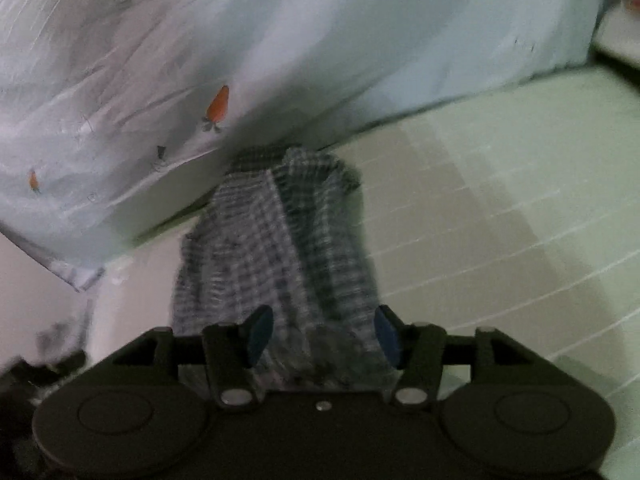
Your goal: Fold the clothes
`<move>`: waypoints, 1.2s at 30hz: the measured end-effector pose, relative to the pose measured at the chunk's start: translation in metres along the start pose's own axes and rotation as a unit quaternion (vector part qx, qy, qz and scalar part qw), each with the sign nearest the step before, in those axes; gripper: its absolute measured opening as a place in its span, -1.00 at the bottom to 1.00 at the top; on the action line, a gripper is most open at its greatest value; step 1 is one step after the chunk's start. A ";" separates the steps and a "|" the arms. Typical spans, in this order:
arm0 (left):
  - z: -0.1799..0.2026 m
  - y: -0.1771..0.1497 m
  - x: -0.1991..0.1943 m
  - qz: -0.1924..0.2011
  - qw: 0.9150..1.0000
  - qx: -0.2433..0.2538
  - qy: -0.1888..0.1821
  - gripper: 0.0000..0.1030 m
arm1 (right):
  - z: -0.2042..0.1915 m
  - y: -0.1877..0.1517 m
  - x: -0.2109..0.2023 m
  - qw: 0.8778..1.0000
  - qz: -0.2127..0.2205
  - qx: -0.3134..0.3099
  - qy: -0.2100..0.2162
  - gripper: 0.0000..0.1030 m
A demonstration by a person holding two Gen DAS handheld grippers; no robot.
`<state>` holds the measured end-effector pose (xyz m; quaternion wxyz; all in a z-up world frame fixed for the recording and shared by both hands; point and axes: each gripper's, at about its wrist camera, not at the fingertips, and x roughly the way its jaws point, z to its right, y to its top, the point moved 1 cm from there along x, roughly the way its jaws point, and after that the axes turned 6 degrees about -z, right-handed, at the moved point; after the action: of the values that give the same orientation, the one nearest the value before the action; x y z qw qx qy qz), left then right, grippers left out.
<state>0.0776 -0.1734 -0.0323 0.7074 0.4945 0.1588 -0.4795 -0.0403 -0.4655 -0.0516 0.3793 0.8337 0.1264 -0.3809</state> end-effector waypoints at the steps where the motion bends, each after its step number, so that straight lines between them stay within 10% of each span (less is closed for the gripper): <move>1: -0.001 -0.002 -0.001 -0.001 1.000 0.005 0.010 0.52 | 0.001 -0.005 -0.003 1.000 0.000 -0.013 -0.014 0.12; 13: 0.001 -0.053 0.029 -0.109 0.988 0.068 0.082 0.52 | 0.016 -0.050 0.022 0.996 -0.086 -0.007 -0.011 0.10; 23: -0.011 -0.050 0.030 -0.108 0.987 0.049 0.105 0.52 | 0.040 -0.013 0.043 0.992 0.001 0.019 -0.124 -0.23; 36: -0.006 -0.061 0.015 -0.105 0.985 0.058 0.123 0.58 | 0.004 -0.069 -0.024 0.992 0.007 -0.065 -0.105 -0.12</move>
<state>0.0356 -0.1790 -0.0795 0.5980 0.5707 0.2679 -0.4948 -0.0932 -0.4201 -0.0730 0.4469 0.7635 0.1043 -0.4543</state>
